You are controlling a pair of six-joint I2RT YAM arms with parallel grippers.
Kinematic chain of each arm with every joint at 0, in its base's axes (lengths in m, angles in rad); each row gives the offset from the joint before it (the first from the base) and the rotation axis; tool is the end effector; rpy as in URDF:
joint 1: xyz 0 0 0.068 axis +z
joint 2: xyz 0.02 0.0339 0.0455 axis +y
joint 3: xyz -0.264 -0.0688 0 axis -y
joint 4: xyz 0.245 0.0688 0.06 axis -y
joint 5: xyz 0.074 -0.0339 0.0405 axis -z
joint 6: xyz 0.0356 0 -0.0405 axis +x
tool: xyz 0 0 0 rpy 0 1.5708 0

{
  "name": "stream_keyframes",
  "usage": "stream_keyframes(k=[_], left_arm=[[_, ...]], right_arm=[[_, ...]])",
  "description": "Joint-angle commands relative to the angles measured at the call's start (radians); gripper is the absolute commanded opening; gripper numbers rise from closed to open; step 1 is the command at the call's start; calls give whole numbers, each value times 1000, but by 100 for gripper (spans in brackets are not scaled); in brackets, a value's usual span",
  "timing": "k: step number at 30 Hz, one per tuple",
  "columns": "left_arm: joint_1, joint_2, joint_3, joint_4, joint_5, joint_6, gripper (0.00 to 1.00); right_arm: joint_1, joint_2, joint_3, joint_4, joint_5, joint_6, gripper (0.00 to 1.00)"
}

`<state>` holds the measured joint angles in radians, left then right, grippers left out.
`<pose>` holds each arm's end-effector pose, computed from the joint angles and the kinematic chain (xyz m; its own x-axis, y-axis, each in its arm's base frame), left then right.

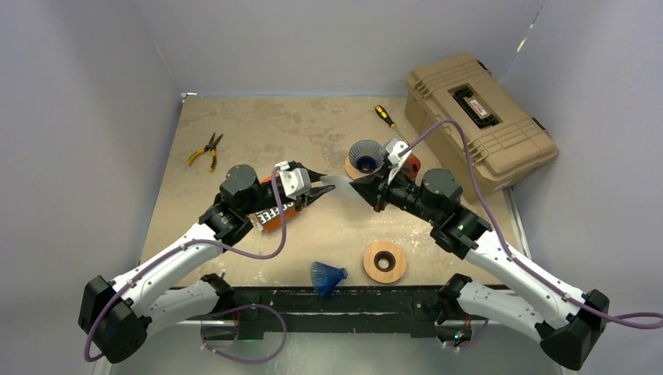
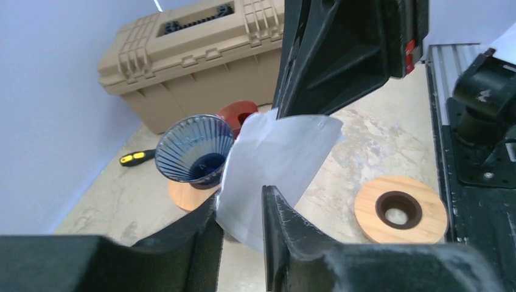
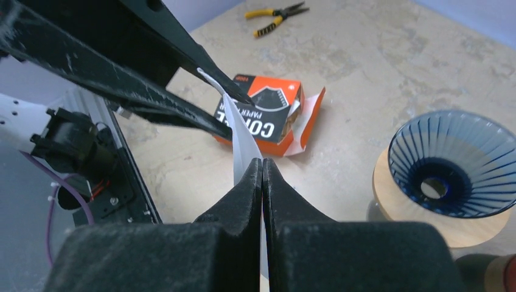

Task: Place the coffee filter in the dripper
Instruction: Place the coffee filter in the coffee dripper.

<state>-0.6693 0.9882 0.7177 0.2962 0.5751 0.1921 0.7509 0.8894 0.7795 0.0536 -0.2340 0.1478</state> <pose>0.1689 -0.1583 0.3290 0.2006 0.0456 -0.9786 0.9258 0.3179 0.2046 0.1496 0.1509 0.3452 -0.1634 0.0435 -0.9856 -0.8178 0.5528 0.1599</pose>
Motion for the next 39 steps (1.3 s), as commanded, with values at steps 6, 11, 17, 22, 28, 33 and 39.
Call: stream_keyframes(k=[6,11,17,22,28,33,39], left_arm=[[-3,-10,48,86,-124,6,85],[-4,-3,60,87,-250,-22,90],[-3,35,122,46,-505,-170,94],[-2,129,293,-158,-700,-397,99],[-1,311,478,-361,-615,-553,99],[-1,441,596,-424,-616,-672,96],[-16,541,696,-471,-627,-787,96]], right_arm=[[2,23,134,-52,108,5,0],[2,58,203,-119,238,7,0],[-1,137,309,-184,363,9,0],[-35,208,383,-222,376,34,0],[-180,271,445,-245,208,81,0],[-200,324,507,-313,225,92,0],[-203,331,513,-354,312,94,0]])
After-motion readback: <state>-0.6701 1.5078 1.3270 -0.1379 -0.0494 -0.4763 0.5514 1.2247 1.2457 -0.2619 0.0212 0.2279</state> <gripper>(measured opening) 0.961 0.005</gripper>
